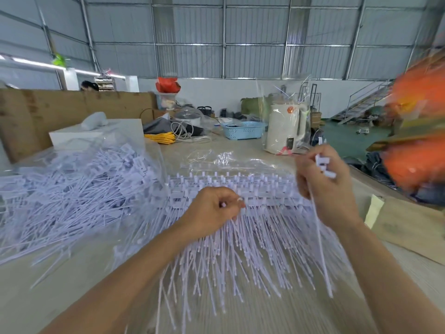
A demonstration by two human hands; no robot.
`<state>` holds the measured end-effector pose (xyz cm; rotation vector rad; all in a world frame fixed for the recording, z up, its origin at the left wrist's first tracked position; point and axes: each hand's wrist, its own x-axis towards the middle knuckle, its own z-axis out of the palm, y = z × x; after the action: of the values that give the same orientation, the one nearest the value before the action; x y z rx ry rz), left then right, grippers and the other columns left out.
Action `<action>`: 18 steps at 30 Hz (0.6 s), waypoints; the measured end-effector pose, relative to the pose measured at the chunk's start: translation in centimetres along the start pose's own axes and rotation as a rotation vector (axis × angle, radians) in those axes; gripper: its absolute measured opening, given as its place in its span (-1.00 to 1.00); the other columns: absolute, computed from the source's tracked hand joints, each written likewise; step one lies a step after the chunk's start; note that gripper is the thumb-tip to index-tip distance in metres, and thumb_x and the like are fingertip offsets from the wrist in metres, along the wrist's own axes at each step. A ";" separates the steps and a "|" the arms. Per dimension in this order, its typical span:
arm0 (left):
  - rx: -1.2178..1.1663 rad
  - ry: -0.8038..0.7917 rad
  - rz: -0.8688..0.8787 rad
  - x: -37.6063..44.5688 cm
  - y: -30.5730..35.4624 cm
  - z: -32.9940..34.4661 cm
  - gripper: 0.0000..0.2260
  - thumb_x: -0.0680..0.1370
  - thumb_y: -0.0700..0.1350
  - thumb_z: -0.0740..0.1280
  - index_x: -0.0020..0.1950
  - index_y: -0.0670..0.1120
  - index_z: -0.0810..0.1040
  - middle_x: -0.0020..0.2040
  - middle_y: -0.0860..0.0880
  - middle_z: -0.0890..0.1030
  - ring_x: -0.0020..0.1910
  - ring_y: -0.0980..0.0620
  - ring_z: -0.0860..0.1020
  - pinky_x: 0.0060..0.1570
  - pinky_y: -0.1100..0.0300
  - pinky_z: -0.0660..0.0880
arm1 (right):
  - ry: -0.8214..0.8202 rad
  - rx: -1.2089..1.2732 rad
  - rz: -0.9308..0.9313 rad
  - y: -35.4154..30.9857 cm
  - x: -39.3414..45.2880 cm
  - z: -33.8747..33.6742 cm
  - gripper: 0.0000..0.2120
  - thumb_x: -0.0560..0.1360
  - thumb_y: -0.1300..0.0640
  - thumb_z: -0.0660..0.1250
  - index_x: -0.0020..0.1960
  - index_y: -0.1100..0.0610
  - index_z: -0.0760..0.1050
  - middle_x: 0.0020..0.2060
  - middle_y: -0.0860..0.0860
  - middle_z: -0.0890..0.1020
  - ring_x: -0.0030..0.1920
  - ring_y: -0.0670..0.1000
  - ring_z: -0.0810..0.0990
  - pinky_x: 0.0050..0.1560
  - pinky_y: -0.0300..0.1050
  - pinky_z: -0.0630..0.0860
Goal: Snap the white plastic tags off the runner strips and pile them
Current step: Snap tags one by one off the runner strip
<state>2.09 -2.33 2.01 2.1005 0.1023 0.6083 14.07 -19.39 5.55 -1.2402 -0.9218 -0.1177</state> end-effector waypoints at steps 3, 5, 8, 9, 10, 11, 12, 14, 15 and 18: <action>0.004 0.010 -0.018 0.2 0.1 0.0 -0.96 0.52 -0.15 0.37 -0.12 -0.02 0.59 -0.22 0.02 0.64 -0.37 0.23 0.53 -0.32 0.38 0.43 | 0.069 0.081 0.091 0.0 0.9 -1.4 -0.81 0.51 0.35 0.29 -0.20 0.12 0.41 -0.39 0.02 0.49 -0.42 -0.06 0.50 -0.39 -0.25 0.49; 0.025 -0.028 -0.003 0.3 0.6 0.0 -0.92 0.55 -0.08 0.31 -0.02 0.03 0.59 -0.13 -0.08 0.62 -0.20 0.08 0.56 -0.16 0.24 0.47 | 0.047 0.194 0.216 0.2 1.1 -1.3 -0.84 0.50 0.38 0.29 -0.17 0.16 0.42 -0.36 0.08 0.52 -0.39 -0.02 0.57 -0.35 -0.24 0.55; 0.040 -0.138 -0.007 0.4 1.4 -0.6 -0.78 0.52 -0.17 0.25 0.08 0.12 0.49 -0.13 0.06 0.49 -0.22 0.15 0.47 -0.23 0.31 0.41 | -0.029 0.204 0.309 0.5 1.1 -0.9 -0.78 0.47 0.43 0.29 -0.22 0.16 0.41 -0.47 0.04 0.44 -0.51 -0.05 0.44 -0.56 -0.30 0.34; 0.074 -0.174 -0.028 0.3 1.5 -0.8 -0.70 0.48 -0.23 0.26 0.10 0.12 0.43 -0.12 0.06 0.45 -0.23 0.15 0.43 -0.28 0.31 0.38 | -0.051 0.204 0.327 0.6 1.0 -0.7 -0.77 0.45 0.45 0.28 -0.23 0.16 0.42 -0.48 0.02 0.42 -0.53 -0.06 0.40 -0.58 -0.32 0.27; 0.115 -0.197 -0.051 0.3 1.7 -1.0 -0.63 0.44 -0.29 0.27 0.11 0.12 0.38 -0.09 0.05 0.43 -0.23 0.13 0.41 -0.29 0.29 0.36 | -0.061 0.196 0.347 0.8 0.9 -0.5 -0.77 0.44 0.46 0.28 -0.23 0.16 0.43 -0.49 0.01 0.41 -0.54 -0.07 0.37 -0.60 -0.33 0.24; 0.145 -0.203 -0.070 0.2 1.7 -1.2 -0.58 0.43 -0.35 0.27 0.11 0.12 0.34 -0.08 0.03 0.42 -0.23 0.11 0.41 -0.30 0.26 0.36 | -0.064 0.173 0.368 0.9 0.7 -0.4 -0.77 0.44 0.47 0.28 -0.23 0.17 0.44 -0.50 0.01 0.41 -0.55 -0.08 0.36 -0.60 -0.33 0.22; 0.161 -0.199 -0.091 0.2 1.6 -1.3 -0.55 0.43 -0.38 0.28 0.09 0.13 0.33 -0.08 0.01 0.43 -0.24 0.10 0.41 -0.30 0.23 0.37 | -0.068 0.140 0.390 1.0 0.6 -0.2 -0.78 0.44 0.47 0.29 -0.23 0.17 0.44 -0.50 0.01 0.41 -0.56 -0.08 0.35 -0.61 -0.32 0.21; 0.177 -0.209 -0.134 -0.1 1.5 -2.0 -0.58 0.45 -0.36 0.30 0.06 0.14 0.36 -0.07 -0.01 0.46 -0.24 0.09 0.44 -0.26 0.20 0.41 | -0.090 0.088 0.426 1.2 0.4 0.2 -0.78 0.44 0.46 0.29 -0.23 0.17 0.45 -0.51 0.01 0.40 -0.57 -0.07 0.34 -0.60 -0.32 0.20; 0.202 -0.234 -0.155 -0.3 1.4 -2.3 -0.62 0.46 -0.32 0.33 0.05 0.14 0.39 -0.05 0.01 0.49 -0.23 0.11 0.46 -0.23 0.23 0.43 | -0.104 0.070 0.441 1.2 0.3 0.4 -0.79 0.44 0.45 0.29 -0.23 0.17 0.45 -0.52 0.00 0.40 -0.57 -0.06 0.33 -0.59 -0.32 0.19; 0.368 -0.359 -0.200 -1.0 1.1 -3.3 -0.80 0.45 -0.08 0.44 0.00 0.12 0.50 -0.07 0.09 0.57 -0.16 0.15 0.54 -0.20 0.33 0.44 | -0.138 0.003 0.478 1.3 0.0 0.9 -0.80 0.44 0.43 0.32 -0.23 0.16 0.45 -0.54 -0.03 0.38 -0.57 -0.06 0.31 -0.58 -0.33 0.19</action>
<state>-0.51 -0.77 4.04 2.4822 0.2310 0.0885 14.31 -18.12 4.62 -1.4462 -0.7180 0.3517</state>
